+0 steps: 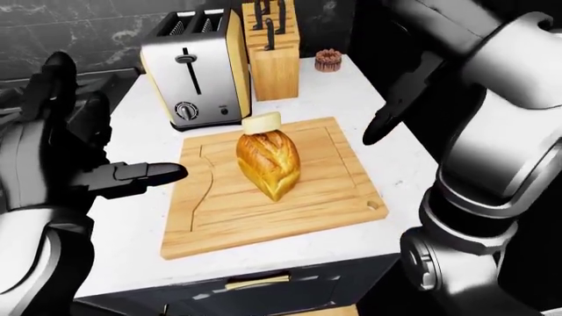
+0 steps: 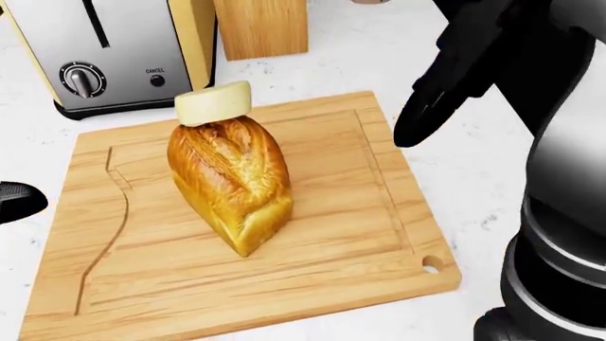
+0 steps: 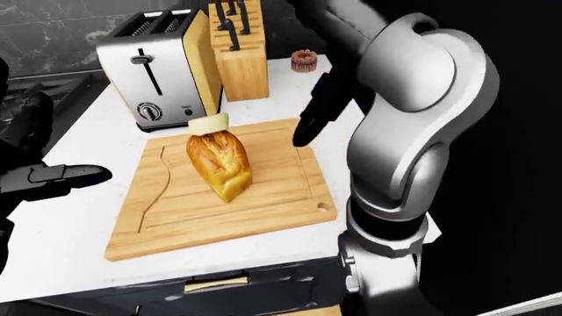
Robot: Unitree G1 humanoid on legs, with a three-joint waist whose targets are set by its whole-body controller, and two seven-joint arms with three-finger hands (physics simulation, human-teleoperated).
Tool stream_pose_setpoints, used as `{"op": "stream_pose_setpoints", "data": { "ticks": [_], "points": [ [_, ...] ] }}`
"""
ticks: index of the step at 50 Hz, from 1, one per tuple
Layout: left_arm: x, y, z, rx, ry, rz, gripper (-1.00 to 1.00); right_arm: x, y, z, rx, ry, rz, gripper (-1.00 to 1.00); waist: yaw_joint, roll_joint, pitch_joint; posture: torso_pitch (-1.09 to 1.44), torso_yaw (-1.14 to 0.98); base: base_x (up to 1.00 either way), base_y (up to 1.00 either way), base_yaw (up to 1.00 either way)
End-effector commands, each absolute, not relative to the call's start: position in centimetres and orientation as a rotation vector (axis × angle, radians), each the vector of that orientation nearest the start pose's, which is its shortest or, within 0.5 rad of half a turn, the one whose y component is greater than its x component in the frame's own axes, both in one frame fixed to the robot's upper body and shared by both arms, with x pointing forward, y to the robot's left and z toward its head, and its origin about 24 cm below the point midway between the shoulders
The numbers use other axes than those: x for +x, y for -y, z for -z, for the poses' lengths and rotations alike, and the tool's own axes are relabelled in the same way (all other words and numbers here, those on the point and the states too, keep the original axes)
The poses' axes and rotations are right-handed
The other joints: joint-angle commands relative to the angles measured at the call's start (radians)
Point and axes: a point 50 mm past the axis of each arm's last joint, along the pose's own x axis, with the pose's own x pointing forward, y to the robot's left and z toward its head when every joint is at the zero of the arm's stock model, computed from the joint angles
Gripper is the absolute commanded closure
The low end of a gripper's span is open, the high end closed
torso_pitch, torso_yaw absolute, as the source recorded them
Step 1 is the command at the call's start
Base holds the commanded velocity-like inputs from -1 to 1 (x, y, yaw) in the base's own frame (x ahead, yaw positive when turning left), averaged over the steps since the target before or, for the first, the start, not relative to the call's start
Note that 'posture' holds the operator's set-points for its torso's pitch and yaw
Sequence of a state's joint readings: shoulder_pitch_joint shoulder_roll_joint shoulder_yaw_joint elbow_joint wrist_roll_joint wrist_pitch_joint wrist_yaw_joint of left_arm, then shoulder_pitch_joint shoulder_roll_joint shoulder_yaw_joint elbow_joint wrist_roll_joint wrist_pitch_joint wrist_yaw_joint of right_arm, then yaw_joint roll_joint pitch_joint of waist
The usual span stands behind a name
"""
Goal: Pick up the wedge of cheese and place it on the slice of bread to prepare a simple cheese on bread dish.
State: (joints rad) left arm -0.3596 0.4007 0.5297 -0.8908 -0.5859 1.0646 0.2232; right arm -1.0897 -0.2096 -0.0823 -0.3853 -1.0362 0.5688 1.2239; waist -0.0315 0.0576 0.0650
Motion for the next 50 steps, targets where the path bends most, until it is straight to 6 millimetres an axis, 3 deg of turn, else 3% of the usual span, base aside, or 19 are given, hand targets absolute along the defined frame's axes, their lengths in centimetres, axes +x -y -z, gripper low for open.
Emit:
{"op": "stream_pose_setpoints", "data": {
  "ticks": [1,4,13,20,27,37,50],
  "points": [
    [21.1,-22.6,-25.8,0.014,0.348,-0.179,-1.00,27.0,12.7,-36.2,-0.974,0.417,-0.233,-1.00,0.002,0.001,-0.023,0.00,0.00,0.00,0.00,0.00],
    [21.0,-22.6,-25.9,0.015,0.351,-0.180,-1.00,28.0,13.2,-35.4,-0.842,0.420,-0.221,-1.00,0.004,0.001,-0.025,0.00,0.00,0.00,0.00,0.00],
    [20.6,-22.6,-26.5,0.018,0.362,-0.178,-1.00,28.6,13.2,-35.5,-0.822,0.441,-0.202,-1.00,0.008,0.000,-0.026,0.00,0.00,0.00,0.00,0.00],
    [18.7,-23.5,-28.4,0.011,0.412,-0.198,-1.00,27.1,14.2,-36.1,-0.775,0.488,-0.150,-1.00,0.008,-0.001,-0.020,0.00,0.00,0.00,0.00,0.00],
    [15.4,-24.7,-31.3,0.001,0.486,-0.238,-1.00,25.7,15.7,-36.3,-0.741,0.525,-0.092,-1.00,0.004,0.006,-0.010,0.00,0.00,0.00,0.00,0.00],
    [13.3,-25.5,-32.7,-0.008,0.539,-0.273,-1.00,25.0,16.3,-36.9,-0.696,0.613,-0.033,-1.00,0.004,0.020,-0.002,0.00,0.00,0.00,0.00,0.00],
    [11.5,-25.6,-34.5,-0.003,0.617,-0.284,-1.00,22.2,15.5,-39.2,-0.621,0.870,-0.034,-1.00,0.001,0.021,0.008,0.00,0.00,0.00,0.00,0.00]
  ]
}}
